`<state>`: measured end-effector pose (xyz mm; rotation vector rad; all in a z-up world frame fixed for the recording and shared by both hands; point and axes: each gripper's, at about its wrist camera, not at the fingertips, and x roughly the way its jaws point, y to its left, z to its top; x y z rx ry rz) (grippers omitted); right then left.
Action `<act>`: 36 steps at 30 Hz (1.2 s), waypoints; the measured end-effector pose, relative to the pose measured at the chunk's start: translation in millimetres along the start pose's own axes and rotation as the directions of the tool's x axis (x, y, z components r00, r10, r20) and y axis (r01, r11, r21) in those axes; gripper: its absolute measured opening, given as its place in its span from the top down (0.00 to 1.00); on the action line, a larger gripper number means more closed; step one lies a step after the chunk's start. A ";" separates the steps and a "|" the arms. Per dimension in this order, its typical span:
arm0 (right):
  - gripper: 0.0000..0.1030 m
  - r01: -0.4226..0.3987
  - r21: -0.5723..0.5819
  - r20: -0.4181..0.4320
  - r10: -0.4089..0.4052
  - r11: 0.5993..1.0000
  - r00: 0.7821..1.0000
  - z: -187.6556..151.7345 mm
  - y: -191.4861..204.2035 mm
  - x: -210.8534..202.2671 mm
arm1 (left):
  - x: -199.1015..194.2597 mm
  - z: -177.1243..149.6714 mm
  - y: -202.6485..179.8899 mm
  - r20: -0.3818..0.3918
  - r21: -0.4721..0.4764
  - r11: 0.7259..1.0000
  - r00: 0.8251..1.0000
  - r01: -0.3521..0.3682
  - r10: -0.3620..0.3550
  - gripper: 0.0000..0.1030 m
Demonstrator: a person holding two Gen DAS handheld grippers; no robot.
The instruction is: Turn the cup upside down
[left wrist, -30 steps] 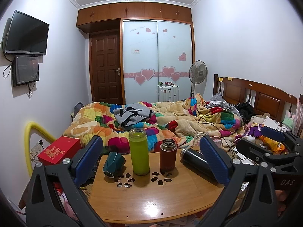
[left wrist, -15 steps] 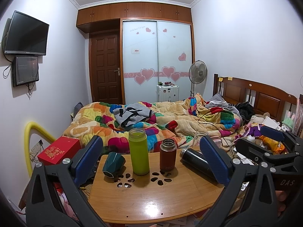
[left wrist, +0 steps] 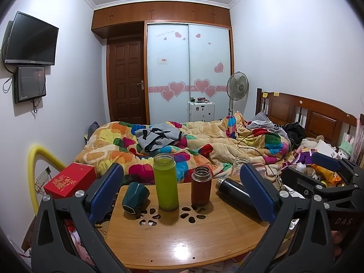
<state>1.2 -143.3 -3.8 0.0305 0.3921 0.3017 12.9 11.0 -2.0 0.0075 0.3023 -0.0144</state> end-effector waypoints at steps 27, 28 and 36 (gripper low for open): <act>0.00 0.101 0.090 -0.325 -0.067 0.991 0.943 -92.1 -130.5 146.2 | 130.7 -58.3 -16.6 -0.273 0.008 1.000 0.962 0.011 -0.008 0.00; 0.00 0.092 0.093 -0.340 -0.055 0.991 0.939 -95.9 -134.9 152.1 | 135.5 -61.2 -17.1 -0.284 0.008 1.000 0.959 0.013 -0.010 0.00; 0.07 -0.024 0.092 -0.416 0.061 0.995 0.907 -121.4 -145.6 187.6 | 161.5 -78.6 -19.4 -0.367 -0.018 1.000 0.930 0.016 -0.021 0.00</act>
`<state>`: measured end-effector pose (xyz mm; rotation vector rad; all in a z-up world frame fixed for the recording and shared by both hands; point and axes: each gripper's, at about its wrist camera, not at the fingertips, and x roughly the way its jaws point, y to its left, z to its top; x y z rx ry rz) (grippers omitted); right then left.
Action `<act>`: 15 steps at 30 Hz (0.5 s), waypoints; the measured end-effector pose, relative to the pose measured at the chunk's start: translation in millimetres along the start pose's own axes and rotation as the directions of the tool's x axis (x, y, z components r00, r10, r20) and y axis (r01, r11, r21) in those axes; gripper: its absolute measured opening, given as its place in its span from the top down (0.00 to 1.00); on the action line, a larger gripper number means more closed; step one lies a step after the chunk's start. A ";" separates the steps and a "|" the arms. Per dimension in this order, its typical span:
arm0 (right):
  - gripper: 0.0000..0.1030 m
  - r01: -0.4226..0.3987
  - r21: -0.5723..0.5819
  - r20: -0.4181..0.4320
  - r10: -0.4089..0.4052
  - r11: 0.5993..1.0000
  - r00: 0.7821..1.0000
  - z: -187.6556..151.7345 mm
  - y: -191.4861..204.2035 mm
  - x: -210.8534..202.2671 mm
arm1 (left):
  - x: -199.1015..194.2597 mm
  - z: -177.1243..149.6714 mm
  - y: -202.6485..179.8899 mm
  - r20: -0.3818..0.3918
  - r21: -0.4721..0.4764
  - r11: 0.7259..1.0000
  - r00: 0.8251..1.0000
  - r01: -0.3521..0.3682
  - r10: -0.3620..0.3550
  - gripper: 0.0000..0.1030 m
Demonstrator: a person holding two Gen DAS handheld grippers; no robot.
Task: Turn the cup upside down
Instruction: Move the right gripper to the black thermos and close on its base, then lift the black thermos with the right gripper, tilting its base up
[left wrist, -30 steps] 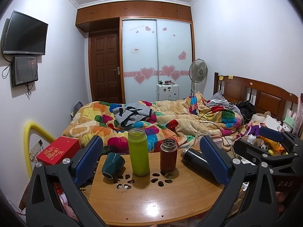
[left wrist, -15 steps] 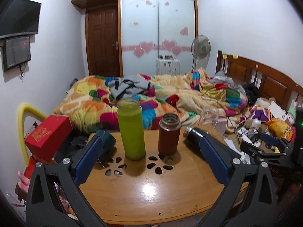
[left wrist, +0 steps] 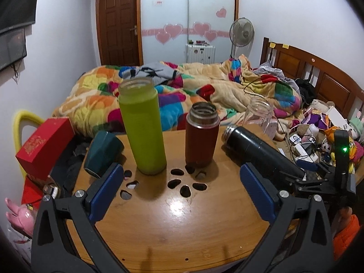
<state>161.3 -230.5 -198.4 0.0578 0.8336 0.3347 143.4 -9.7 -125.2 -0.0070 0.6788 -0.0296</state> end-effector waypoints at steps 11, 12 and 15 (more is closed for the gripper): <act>0.36 -0.044 -0.066 -0.060 0.040 0.997 0.997 -12.7 10.3 12.1 | 6.1 -4.8 1.0 -0.023 -0.007 1.000 1.000 -0.019 0.019 0.00; 0.38 -0.045 -0.070 -0.058 0.041 0.997 0.997 -14.3 12.9 10.7 | 4.9 -5.4 0.2 -0.023 -0.005 1.000 1.000 -0.020 0.020 0.00; 0.40 -0.047 -0.074 -0.054 0.043 0.996 0.998 -21.1 21.5 5.4 | 0.7 -7.2 -2.1 -0.022 0.002 1.000 1.000 -0.022 0.022 0.00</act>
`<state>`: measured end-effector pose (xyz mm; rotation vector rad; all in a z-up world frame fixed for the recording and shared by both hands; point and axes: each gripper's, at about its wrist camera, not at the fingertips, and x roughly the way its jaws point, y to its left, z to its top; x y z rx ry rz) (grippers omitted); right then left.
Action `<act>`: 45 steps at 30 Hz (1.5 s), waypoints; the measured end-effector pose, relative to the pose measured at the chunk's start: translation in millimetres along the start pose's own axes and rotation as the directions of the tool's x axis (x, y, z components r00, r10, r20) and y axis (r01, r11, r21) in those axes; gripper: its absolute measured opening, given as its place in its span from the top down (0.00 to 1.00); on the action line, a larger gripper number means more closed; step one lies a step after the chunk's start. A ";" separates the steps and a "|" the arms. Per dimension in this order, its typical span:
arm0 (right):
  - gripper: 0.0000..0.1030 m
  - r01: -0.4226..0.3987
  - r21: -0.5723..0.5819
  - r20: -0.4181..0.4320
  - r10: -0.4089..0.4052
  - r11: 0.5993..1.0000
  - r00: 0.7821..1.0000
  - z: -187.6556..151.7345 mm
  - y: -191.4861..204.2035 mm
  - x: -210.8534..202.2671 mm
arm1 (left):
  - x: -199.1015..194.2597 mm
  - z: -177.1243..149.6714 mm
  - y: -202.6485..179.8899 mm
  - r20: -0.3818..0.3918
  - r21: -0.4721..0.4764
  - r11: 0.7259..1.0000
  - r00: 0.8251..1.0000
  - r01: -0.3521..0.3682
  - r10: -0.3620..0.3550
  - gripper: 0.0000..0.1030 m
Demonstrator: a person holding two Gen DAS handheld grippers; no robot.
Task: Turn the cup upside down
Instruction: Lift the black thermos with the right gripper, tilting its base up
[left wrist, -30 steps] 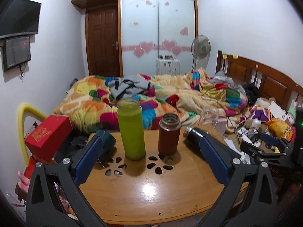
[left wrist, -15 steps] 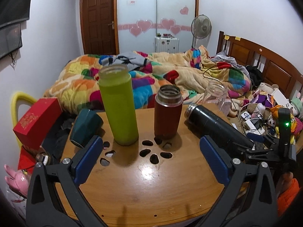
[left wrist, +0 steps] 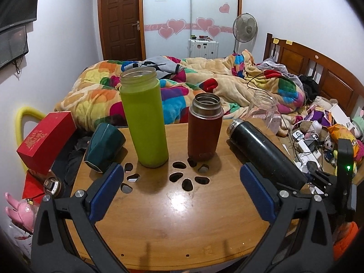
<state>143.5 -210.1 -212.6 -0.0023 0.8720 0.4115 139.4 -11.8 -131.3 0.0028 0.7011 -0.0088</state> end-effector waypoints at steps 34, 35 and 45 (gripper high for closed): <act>0.40 -0.050 -0.209 0.027 0.057 0.977 0.998 -1.6 116.7 -97.4 | -0.6 -90.9 -16.9 0.088 0.226 0.971 0.991 0.082 -0.104 0.00; 0.40 -0.055 -0.219 0.022 0.061 0.974 0.998 -0.3 119.2 -98.2 | -0.6 -91.2 -20.9 0.109 0.248 0.965 0.987 0.084 -0.114 0.00; 0.40 -0.087 -0.266 -0.026 0.083 0.960 0.996 15.2 124.1 -97.7 | 5.7 -98.1 -48.2 0.219 0.371 0.925 0.960 0.084 -0.176 0.07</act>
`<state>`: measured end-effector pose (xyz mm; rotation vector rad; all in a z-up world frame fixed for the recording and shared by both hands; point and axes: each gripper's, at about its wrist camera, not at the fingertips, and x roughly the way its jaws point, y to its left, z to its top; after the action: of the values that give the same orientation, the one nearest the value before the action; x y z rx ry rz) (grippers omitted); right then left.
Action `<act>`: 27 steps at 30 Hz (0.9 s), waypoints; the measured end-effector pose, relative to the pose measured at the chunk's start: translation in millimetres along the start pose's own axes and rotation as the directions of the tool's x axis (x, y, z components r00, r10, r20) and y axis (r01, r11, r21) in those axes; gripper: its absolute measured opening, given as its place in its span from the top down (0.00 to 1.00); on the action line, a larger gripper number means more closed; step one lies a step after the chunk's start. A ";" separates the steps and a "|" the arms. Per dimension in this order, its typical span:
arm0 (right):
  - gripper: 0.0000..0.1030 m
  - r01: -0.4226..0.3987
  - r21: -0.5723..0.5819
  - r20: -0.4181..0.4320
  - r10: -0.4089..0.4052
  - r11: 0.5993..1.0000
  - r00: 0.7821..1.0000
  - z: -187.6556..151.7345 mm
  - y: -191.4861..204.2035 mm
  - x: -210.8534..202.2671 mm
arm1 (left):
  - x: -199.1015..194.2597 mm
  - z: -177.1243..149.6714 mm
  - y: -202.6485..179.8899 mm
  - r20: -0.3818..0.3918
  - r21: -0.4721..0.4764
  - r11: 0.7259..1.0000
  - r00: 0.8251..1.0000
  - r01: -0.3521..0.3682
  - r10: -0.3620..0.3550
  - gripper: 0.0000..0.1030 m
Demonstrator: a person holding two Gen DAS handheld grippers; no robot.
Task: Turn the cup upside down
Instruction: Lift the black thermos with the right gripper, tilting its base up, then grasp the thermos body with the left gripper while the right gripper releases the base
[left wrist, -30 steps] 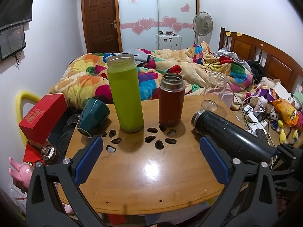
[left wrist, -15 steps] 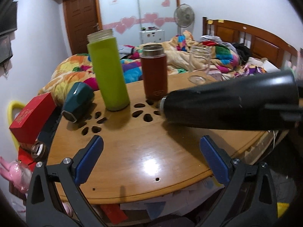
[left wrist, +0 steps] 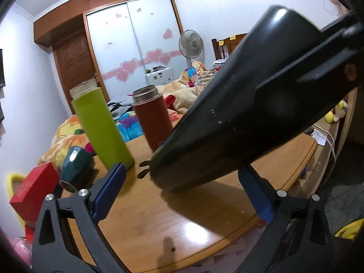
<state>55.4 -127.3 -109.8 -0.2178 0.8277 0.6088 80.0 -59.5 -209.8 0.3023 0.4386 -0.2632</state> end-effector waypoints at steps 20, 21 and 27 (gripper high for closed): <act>0.40 -0.044 -0.220 -0.012 0.043 0.974 0.999 15.5 14.5 -17.0 | -7.0 18.3 -0.2 0.054 -0.049 0.996 0.996 0.068 -0.065 0.29; 0.40 -0.044 -0.218 -0.003 0.045 0.975 0.999 16.2 14.4 -18.6 | -6.7 19.3 1.4 0.051 -0.051 0.997 0.997 0.066 -0.063 0.30; 0.40 -0.017 -0.190 0.052 0.028 0.982 0.998 17.6 14.4 -26.8 | -2.9 26.9 20.9 0.026 -0.095 0.994 0.998 0.062 -0.060 0.34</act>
<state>44.0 -119.7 -77.4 -0.3640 0.7206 0.7125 94.1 -48.9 -180.6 0.1923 0.4362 -0.3044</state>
